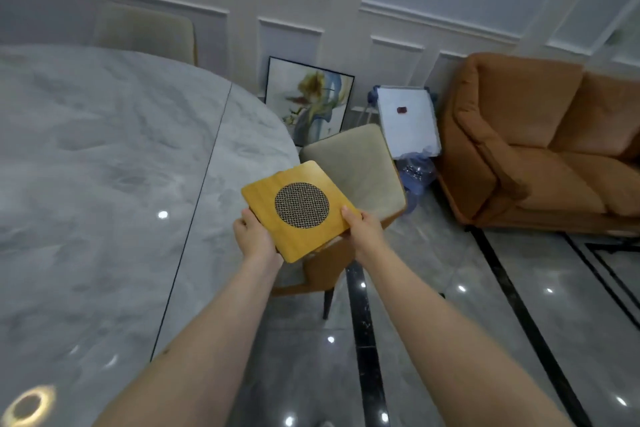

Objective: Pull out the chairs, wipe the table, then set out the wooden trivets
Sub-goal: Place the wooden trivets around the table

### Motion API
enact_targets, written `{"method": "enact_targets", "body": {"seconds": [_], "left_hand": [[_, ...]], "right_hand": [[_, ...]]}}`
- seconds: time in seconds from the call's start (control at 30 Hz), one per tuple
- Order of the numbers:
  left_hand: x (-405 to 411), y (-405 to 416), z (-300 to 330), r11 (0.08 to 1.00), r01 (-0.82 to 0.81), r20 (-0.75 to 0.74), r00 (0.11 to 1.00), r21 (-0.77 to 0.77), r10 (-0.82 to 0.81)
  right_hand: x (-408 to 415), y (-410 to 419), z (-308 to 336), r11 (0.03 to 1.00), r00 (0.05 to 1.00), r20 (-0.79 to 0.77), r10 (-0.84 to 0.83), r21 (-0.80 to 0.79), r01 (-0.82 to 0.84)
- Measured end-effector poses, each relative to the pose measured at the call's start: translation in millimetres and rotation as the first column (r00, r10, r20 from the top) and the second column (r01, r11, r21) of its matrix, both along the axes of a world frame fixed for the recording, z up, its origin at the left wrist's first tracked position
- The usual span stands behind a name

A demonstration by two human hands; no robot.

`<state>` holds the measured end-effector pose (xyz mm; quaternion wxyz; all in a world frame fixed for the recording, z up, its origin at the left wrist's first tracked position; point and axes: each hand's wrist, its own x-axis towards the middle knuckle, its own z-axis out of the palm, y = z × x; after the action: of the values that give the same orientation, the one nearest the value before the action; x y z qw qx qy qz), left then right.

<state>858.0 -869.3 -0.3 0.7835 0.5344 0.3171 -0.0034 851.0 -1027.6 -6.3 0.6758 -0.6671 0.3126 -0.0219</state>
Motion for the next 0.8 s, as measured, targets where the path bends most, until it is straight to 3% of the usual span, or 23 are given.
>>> {"method": "enact_targets", "body": {"seconds": [0.37, 0.8], "left_hand": [[82.7, 7.5, -4.2, 0.940, -0.338, -0.028, 0.940, 0.037, 0.339], [166.6, 59.5, -43.2, 0.851, -0.515, -0.094, 0.846, 0.108, 0.524]], "right_hand": [[147.8, 11.3, -3.2, 0.912, 0.910, -0.054, 0.411, 0.033, -0.410], [262.8, 73.5, -29.5, 0.823, 0.820, -0.096, 0.565, 0.147, -0.549]]}}
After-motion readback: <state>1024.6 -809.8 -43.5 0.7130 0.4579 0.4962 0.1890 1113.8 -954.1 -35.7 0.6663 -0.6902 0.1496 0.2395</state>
